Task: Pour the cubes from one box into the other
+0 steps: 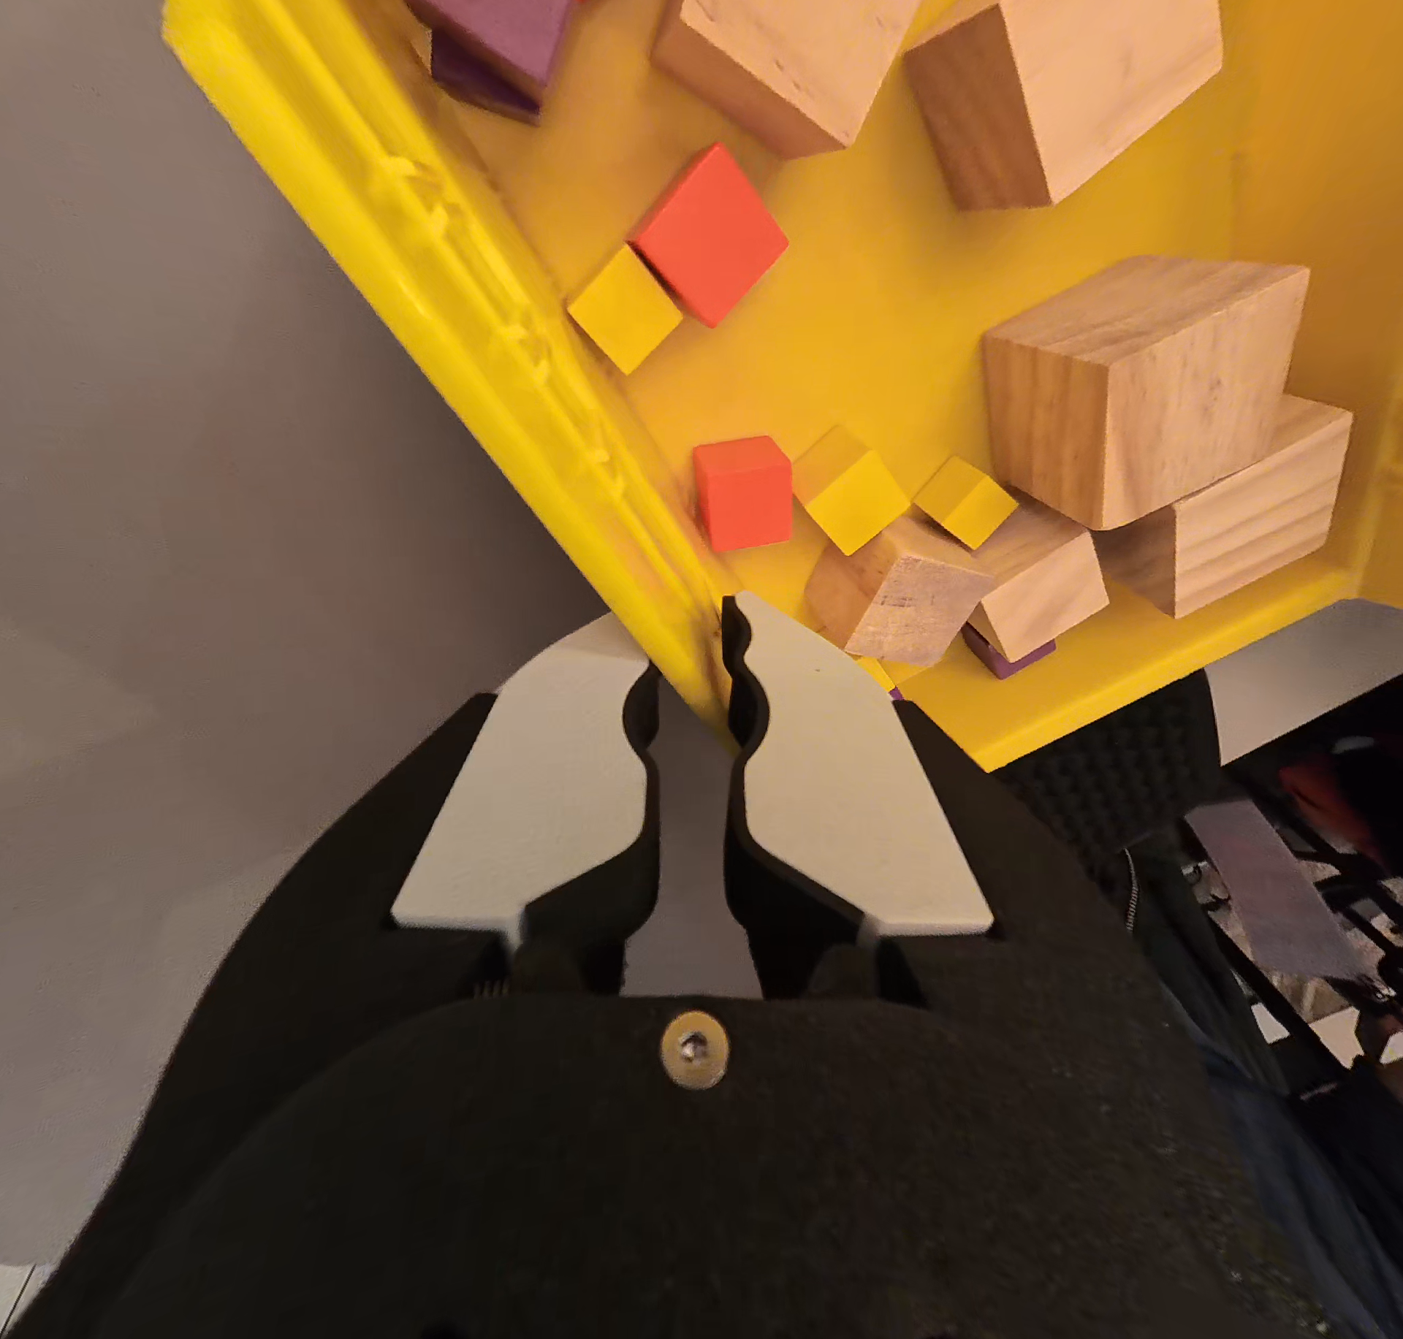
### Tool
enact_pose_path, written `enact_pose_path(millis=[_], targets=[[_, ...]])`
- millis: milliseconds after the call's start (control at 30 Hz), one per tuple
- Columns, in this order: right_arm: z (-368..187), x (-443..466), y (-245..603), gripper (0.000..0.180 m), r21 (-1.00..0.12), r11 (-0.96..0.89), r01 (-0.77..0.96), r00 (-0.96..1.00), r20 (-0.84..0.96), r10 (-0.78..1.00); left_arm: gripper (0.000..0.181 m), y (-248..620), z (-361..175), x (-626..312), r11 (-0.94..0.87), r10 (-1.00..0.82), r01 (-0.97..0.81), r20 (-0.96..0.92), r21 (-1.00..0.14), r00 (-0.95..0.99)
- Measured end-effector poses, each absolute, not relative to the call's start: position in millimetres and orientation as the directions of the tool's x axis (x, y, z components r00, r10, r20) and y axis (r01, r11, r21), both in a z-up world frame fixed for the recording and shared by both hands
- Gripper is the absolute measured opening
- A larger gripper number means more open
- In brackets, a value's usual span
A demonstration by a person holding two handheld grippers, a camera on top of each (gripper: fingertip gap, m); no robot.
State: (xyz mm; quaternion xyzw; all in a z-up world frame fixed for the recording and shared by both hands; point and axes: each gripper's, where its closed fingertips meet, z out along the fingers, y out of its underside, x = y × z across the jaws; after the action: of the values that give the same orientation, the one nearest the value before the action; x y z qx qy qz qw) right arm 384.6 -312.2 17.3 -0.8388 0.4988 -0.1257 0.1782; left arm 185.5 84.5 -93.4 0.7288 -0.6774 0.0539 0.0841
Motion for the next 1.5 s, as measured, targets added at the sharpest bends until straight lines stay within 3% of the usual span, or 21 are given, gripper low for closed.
enact_pose_path(millis=[200, 433, 833, 1167, 1267, 1400, 1500], targets=[[-33, 366, -297, 0.012, -0.286, -0.437, -0.853, 0.476, -0.079, -0.876, 0.013, 111, -93, 171, -0.062, -0.983, -0.996, 0.169, 0.061, 0.072], [-64, 355, -252, 0.011, -0.200, -0.483, -0.853, 0.510, -0.120, -0.852, 0.012, 194, -92, 110, -0.116, -0.975, -0.992, 0.185, 0.059, 0.125], [-90, 323, -126, 0.011, -0.135, -0.498, -0.857, 0.515, -0.262, -0.816, 0.015, 368, -89, -34, -0.295, -0.951, -0.954, 0.086, 0.050, 0.298], [-110, 306, -74, 0.011, -0.111, -0.462, -0.880, 0.469, -0.353, -0.810, 0.013, 427, -88, -103, -0.335, -0.932, -0.942, 0.138, 0.023, 0.335], [-109, 300, -66, 0.018, -0.106, -0.428, -0.897, 0.431, -0.417, -0.800, 0.012, 434, -88, -110, -0.330, -0.931, -0.944, 0.162, 0.014, 0.328], [-73, 315, -65, 0.029, -0.194, -0.344, -0.919, 0.395, -0.420, -0.817, 0.010, 437, -87, -114, -0.333, -0.924, -0.943, 0.203, -0.003, 0.325], [-1, 336, -48, 0.030, -0.468, -0.297, -0.832, 0.481, -0.341, -0.808, 0.010, 437, -87, -114, -0.331, -0.924, -0.943, 0.208, -0.011, 0.322]])
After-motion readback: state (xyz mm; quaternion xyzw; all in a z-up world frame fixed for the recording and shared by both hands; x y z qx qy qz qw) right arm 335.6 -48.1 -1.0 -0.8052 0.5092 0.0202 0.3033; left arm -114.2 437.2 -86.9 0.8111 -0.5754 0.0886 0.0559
